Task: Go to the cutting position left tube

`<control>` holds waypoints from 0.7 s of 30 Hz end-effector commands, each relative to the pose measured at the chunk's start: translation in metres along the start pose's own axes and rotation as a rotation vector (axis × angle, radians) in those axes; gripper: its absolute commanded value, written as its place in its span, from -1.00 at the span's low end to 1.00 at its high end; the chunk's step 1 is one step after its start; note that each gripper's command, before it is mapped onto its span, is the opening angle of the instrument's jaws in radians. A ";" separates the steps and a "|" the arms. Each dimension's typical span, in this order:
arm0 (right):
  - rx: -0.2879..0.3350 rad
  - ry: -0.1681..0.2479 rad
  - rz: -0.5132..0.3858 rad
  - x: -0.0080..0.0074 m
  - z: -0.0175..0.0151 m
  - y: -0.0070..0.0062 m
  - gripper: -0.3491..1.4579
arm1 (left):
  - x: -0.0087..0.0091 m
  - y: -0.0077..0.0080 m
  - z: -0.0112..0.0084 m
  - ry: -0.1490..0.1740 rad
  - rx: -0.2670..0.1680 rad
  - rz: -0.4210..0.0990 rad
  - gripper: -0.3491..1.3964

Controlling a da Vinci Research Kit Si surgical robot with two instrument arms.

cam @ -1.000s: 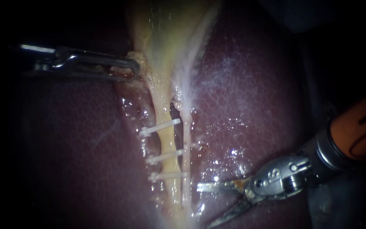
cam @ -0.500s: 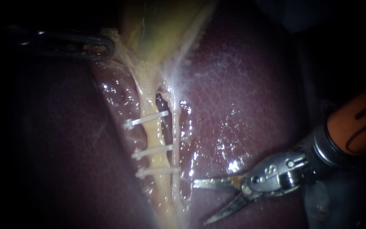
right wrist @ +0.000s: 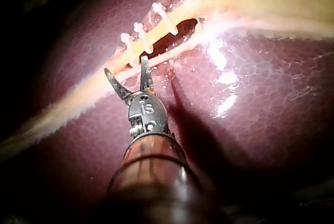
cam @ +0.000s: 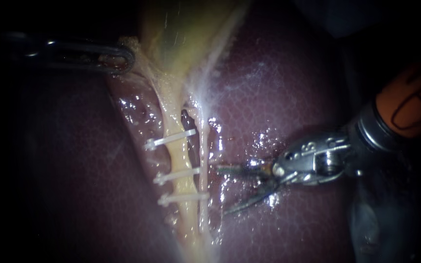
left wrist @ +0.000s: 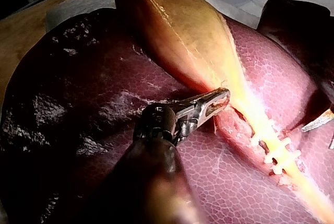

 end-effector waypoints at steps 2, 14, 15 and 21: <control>0.003 -0.002 0.022 -0.0002 0.0005 0.0009 0.91 | 0.0000 0.0000 0.0000 0.000 0.001 0.000 -1.00; 0.081 0.029 0.167 -0.0019 0.0021 0.0048 0.87 | 0.0002 -0.0001 0.0001 0.001 0.003 0.001 -1.00; 0.088 0.033 0.173 -0.0021 0.0023 0.0050 0.87 | 0.0002 -0.0001 0.0001 0.000 0.003 0.001 -1.00; 0.140 0.049 0.212 -0.0027 0.0034 0.0059 0.87 | 0.0003 -0.0001 0.0001 0.000 0.002 0.001 -1.00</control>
